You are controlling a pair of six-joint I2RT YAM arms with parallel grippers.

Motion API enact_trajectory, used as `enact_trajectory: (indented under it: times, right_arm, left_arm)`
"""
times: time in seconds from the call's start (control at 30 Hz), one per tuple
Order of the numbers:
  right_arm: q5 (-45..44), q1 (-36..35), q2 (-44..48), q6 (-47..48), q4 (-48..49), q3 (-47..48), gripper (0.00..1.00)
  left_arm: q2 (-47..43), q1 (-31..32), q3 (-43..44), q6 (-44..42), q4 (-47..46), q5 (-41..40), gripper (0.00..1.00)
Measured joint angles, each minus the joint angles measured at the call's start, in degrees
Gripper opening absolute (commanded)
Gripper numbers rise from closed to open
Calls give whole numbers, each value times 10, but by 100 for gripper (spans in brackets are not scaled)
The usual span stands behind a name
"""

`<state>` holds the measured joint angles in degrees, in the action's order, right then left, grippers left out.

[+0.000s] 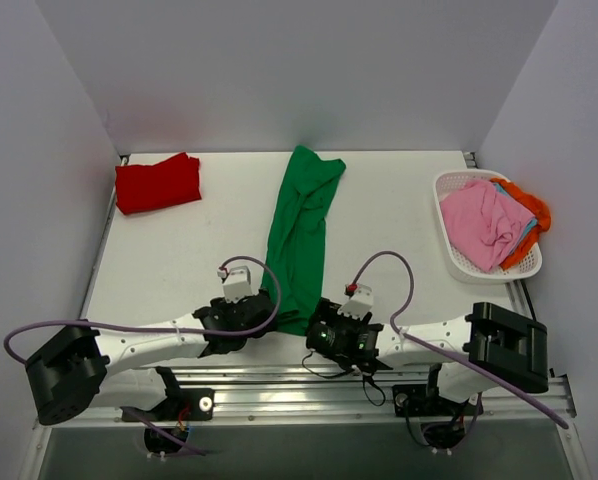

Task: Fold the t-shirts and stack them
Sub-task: Fold the tshirt

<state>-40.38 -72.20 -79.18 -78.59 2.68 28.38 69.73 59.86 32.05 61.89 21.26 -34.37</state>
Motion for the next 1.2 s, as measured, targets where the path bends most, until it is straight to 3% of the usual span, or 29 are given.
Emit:
enact_trajectory:
  times: [0.4,0.53,0.57,0.67,0.73,0.87,1.03,1.2]
  right_arm:
    - [-4,17,-69,28,114,27,66]
    - [1,25,-74,35,122,27,54]
    - [2,28,-76,37,125,27,43]
    - [10,34,-85,39,132,26,24]
    - [19,41,-91,42,143,25,18]
    - [30,55,-103,46,169,24,0]
    - [42,65,-109,50,195,20,0]
    - [48,72,-112,52,211,17,0]
  left_arm:
    - [48,4,0,26,-23,-21,92]
    - [52,4,0,31,-38,-33,92]
    - [52,4,0,31,-41,-36,92]
    - [52,4,0,32,-53,-45,91]
    - [55,4,0,33,-61,-51,86]
    - [81,4,0,34,-78,-56,69]
    - [117,4,8,32,-111,-68,30]
    - [149,4,27,31,-127,-75,7]
